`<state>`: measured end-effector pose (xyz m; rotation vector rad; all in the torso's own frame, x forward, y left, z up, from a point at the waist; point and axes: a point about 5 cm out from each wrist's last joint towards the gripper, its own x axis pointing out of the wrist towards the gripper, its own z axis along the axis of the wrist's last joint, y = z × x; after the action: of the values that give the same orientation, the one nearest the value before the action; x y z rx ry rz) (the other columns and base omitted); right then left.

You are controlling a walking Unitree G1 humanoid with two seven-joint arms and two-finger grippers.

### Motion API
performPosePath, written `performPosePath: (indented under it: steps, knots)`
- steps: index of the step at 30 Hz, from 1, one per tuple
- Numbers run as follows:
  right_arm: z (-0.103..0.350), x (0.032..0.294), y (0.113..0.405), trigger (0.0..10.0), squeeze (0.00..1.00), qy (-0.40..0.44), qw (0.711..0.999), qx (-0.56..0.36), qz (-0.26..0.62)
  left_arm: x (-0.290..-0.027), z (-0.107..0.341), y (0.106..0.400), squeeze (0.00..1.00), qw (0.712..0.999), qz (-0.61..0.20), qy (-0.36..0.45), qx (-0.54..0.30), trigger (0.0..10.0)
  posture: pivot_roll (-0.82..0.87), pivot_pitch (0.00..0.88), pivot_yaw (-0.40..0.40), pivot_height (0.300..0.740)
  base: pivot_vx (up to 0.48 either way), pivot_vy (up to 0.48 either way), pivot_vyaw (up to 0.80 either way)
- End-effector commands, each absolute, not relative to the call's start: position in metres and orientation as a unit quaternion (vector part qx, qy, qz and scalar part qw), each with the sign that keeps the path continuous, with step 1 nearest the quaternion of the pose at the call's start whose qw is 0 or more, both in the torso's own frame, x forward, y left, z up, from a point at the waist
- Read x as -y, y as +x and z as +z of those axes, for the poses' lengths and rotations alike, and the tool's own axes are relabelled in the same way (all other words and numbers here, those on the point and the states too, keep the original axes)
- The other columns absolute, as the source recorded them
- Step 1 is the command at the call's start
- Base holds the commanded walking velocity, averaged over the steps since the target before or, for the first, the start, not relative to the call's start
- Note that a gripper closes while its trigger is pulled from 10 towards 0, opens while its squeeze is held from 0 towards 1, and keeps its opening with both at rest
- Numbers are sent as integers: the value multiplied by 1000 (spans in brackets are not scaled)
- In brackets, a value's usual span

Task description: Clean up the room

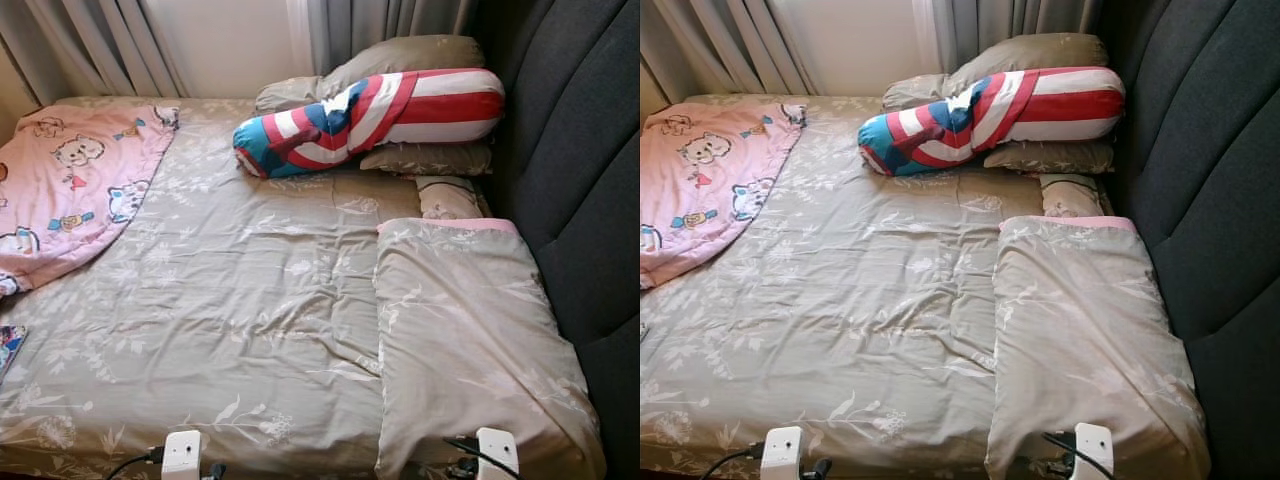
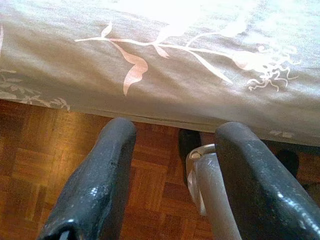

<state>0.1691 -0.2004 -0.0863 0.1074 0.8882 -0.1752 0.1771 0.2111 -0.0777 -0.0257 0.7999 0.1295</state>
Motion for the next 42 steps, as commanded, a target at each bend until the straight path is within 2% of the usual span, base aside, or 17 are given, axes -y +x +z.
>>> performPosePath:
  steps: [1, 2, 3, 4, 22, 23, 24, 25, 42]
  knots:
    - [-89, 198, 163, 10000, 0, 54, 894, -438, -81, -215, -81, 169, 0, 913, 63, -4, -403, 10000, 27, 136, 15, 740, 0, 0, 0]
    - [-89, 198, 163, 10000, 0, 58, 894, -437, -81, -215, -81, 170, 0, 913, 63, -4, -403, 10000, 27, 136, 15, 740, 0, 0, 0]
    - [-89, 197, 164, 10000, 937, 57, 895, -434, -79, -216, -81, 170, 0, 913, 62, -4, -403, 10000, 26, 137, 16, 740, 0, 0, 0]
    - [-89, 197, 164, 10000, 1000, 55, 896, -433, -79, -216, -80, 171, 0, 913, 62, -3, -402, 10000, 25, 137, 17, 740, 0, 0, 0]
    - [-90, 196, 162, 10000, 1000, 45, 892, -444, -69, -216, -80, 171, 0, 914, 63, -5, -400, 10000, 24, 141, 9, 740, 0, 0, 0]
    - [-90, 196, 162, 10000, 161, 44, 892, -444, -68, -216, -80, 170, 0, 914, 63, -5, -400, 10000, 24, 141, 8, 740, 0, 0, 0]
    - [-90, 196, 162, 10000, 161, 44, 892, -444, -68, -216, -80, 170, 0, 914, 64, -5, -400, 10000, 23, 141, 8, 740, 0, 0, 0]
    - [-90, 196, 162, 10000, 0, 43, 892, -445, -68, -215, -80, 170, 0, 914, 64, -6, -400, 10000, 23, 142, 7, 740, 0, 0, 0]
    - [-91, 192, 161, 10000, 0, 29, 890, -453, -45, -215, -81, 169, 0, 912, 70, -17, -403, 10000, 29, 143, 5, 740, 0, 0, 0]
